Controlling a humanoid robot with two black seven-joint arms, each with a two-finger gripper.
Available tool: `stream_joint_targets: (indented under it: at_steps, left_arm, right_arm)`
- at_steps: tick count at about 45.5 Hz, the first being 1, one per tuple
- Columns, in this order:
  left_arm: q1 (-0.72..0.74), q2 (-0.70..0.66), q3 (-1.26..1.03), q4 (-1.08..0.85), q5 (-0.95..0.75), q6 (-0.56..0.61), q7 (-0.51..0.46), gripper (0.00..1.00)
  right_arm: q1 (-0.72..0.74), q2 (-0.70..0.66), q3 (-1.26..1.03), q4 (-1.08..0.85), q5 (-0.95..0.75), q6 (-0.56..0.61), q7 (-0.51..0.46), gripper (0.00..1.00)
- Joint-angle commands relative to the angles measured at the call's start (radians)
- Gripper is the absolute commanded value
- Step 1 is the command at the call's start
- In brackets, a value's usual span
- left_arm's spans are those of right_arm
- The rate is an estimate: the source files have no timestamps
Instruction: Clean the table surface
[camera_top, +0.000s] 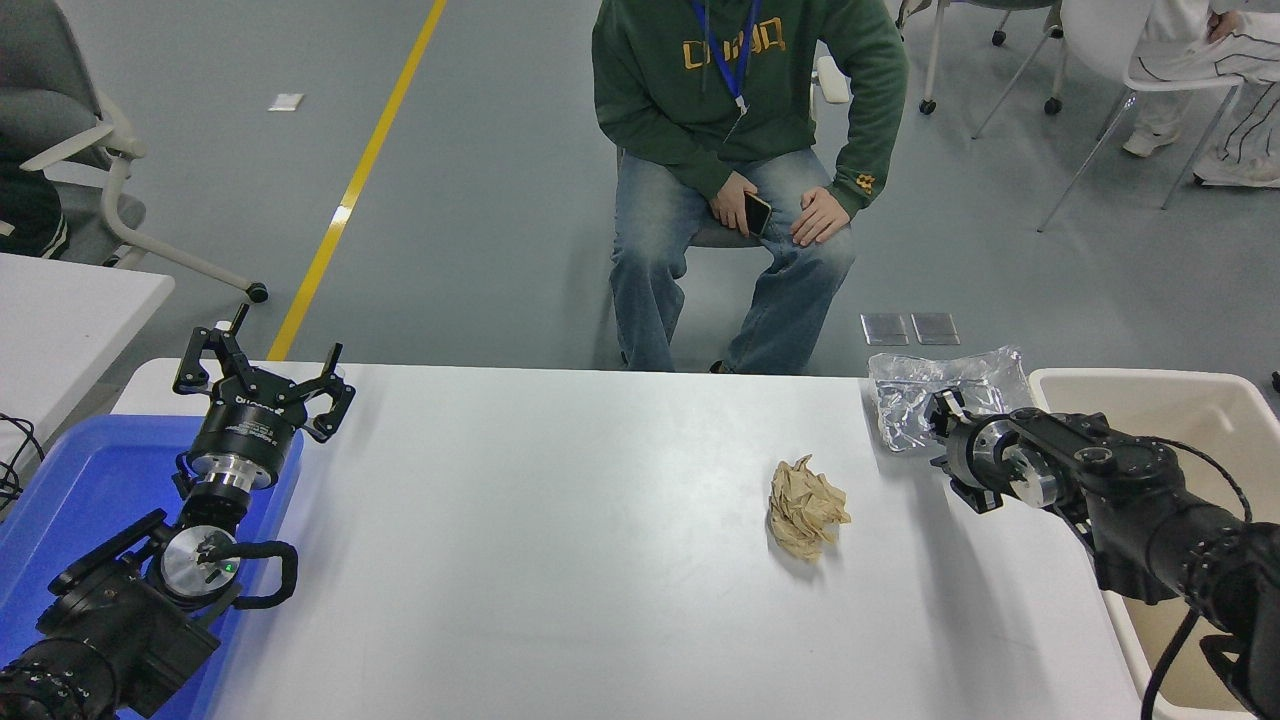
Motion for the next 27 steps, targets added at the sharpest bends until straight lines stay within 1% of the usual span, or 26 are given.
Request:
stream_joint_targets:
  at_steps: [1, 4, 10, 19, 27]
  left_arm:
    - [0.000, -0.001, 0.000, 0.000, 0.000, -0.001, -0.001, 1.00]
    - [0.000, -0.001, 0.000, 0.000, 0.000, 0.000, 0.000, 1.00]
    - [0.000, -0.001, 0.000, 0.000, 0.000, 0.000, -0.001, 1.00]
    - [0.000, -0.001, 0.000, 0.000, 0.000, 0.000, 0.000, 1.00]
    - [0.000, 0.001, 0.000, 0.000, 0.000, 0.000, 0.000, 1.00]
  right_arm:
    - [0.004, 0.006, -0.003, -0.005, -0.004, 0.003, -0.001, 0.23]
    - [0.004, 0.008, -0.005, -0.011, -0.005, 0.003, -0.001, 0.23]
    - [0.004, 0.022, -0.011, -0.026, -0.005, 0.003, -0.001, 0.19]
    - [0.004, 0.023, -0.029, -0.026, -0.004, 0.014, -0.001, 0.00]
    - [0.004, 0.026, -0.029, -0.026, 0.003, 0.027, -0.002, 0.00]
